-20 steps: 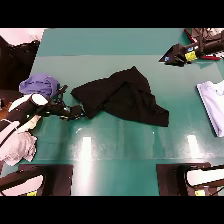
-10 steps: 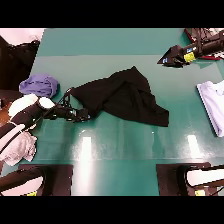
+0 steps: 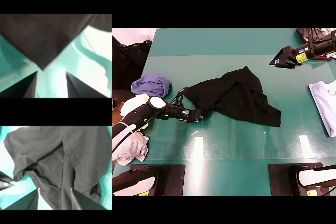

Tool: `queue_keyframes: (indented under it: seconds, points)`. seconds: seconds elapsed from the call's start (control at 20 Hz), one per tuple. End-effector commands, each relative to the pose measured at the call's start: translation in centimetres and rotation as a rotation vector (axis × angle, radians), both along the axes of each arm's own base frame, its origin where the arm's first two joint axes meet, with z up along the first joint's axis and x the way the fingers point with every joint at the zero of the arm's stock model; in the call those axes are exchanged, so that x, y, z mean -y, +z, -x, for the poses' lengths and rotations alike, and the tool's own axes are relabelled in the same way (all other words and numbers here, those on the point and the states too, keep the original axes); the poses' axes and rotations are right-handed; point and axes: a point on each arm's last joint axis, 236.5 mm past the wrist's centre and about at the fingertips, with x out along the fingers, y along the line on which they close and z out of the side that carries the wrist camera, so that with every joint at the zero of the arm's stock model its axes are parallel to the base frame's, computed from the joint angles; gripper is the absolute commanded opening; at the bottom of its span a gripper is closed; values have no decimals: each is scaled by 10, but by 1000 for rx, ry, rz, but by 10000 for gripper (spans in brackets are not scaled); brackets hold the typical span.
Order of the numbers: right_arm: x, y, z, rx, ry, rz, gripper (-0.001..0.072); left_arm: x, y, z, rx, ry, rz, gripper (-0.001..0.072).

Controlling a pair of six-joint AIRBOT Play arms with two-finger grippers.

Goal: Fold the shirts.

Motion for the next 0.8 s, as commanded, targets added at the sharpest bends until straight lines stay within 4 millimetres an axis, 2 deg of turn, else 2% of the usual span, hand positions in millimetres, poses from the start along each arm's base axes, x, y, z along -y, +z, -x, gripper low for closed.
queue_keyframes:
  seconds: [0.0, 0.2, 0.35, 0.4, 0.45, 0.5, 0.65, 0.75]
  points:
    - [0, 0, 1, -3, 2, 0, 443, -12, 2, -31, 73, 128, -21, 427]
    - [0, 0, 1, -3, 2, -1, 443, -7, -17, -18, -13, 101, -15, 427]
    - [-1, -1, 3, -12, 10, 0, 442, -3, -17, -20, -24, 117, 10, 425]
    - [-1, -1, 5, -18, 14, 1, 442, -2, -16, -20, -26, 120, 15, 385]
    - [-1, -2, 8, -28, 23, 2, 442, -2, -16, -20, -21, 113, 13, 108]
    - [-1, -4, 14, -49, 40, 6, 442, -1, -16, -20, -15, 104, 13, 23]
    - [13, -13, 39, -136, 95, 47, 441, 1, -4, -15, -2, 22, -3, 21]
    - [35, -25, 54, -178, 58, 118, 438, -2, 26, -21, 86, -48, -38, 22]
